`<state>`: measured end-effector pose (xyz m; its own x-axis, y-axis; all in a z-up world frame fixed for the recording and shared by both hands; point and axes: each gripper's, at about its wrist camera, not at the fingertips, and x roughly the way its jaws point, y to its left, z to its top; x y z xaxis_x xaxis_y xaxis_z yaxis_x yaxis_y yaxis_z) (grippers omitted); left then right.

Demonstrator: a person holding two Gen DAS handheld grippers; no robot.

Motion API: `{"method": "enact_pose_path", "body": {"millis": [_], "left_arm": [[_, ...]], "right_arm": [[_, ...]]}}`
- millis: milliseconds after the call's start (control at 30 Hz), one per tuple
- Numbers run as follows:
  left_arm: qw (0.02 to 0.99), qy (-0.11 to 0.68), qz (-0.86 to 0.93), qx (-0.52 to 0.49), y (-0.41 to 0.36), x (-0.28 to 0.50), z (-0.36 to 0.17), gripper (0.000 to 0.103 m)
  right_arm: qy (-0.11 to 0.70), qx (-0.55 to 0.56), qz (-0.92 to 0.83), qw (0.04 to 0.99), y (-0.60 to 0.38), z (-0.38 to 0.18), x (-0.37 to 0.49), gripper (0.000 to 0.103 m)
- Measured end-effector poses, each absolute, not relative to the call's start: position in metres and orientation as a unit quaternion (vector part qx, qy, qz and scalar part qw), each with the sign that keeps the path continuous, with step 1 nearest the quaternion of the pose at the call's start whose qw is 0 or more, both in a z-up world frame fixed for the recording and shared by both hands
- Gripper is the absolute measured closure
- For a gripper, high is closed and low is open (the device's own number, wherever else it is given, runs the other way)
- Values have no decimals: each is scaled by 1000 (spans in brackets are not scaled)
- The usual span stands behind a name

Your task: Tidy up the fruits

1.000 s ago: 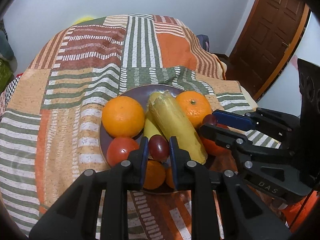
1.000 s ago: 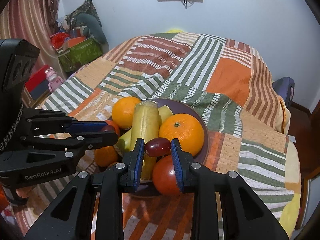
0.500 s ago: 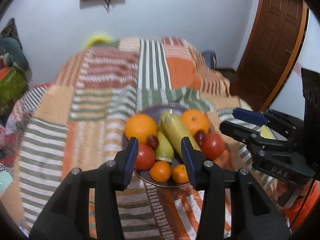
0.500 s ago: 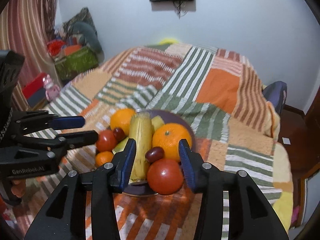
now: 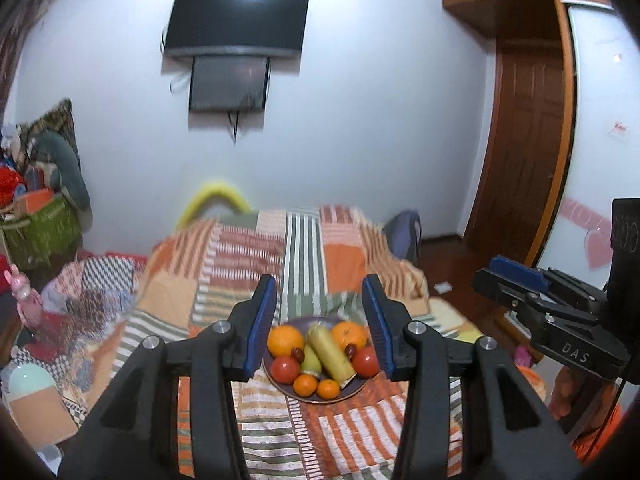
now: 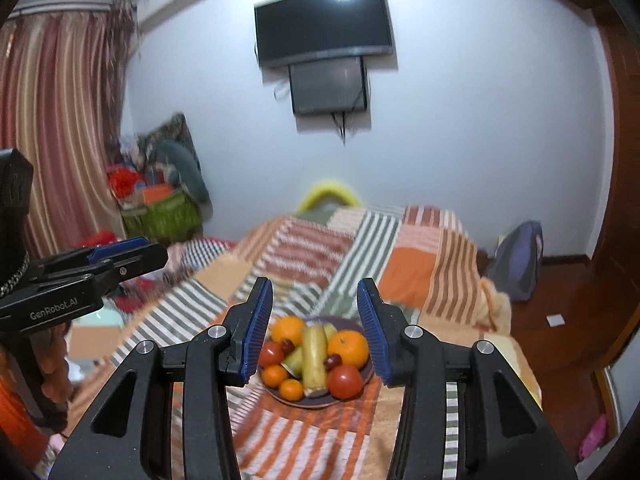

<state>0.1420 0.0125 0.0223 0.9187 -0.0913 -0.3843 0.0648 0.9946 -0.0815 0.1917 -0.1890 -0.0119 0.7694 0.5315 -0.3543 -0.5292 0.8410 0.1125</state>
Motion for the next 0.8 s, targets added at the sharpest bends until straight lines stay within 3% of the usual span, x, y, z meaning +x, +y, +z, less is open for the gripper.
{"method": "enact_pose_path", "body": {"millis": [167, 267, 367, 433, 533, 633, 700, 800], "left_arm": [[988, 151, -37, -16, 4, 95, 47, 56], [992, 125, -33, -6, -1, 73, 54, 37], [994, 109, -29, 5, -5, 56, 58, 29], [994, 105, -27, 6, -6, 50, 59, 18], [995, 99, -23, 4, -8, 40, 60, 15], [995, 98, -16, 1, -6, 39, 59, 5], [996, 93, -11, -4, -4, 36, 58, 4], [996, 90, -7, -2, -4, 35, 57, 2]], "right_arm": [[141, 4, 288, 947, -188, 11, 149, 62], [120, 4, 291, 949, -187, 17, 134, 57], [101, 7, 281, 954, -187, 19, 124, 43], [94, 8, 273, 957, -187, 19, 121, 31], [86, 11, 257, 963, -188, 19, 117, 17], [81, 2, 244, 966, -186, 19, 112, 12], [77, -3, 236, 969, -188, 17, 106, 2], [70, -8, 226, 972, -189, 17, 101, 0]]}}
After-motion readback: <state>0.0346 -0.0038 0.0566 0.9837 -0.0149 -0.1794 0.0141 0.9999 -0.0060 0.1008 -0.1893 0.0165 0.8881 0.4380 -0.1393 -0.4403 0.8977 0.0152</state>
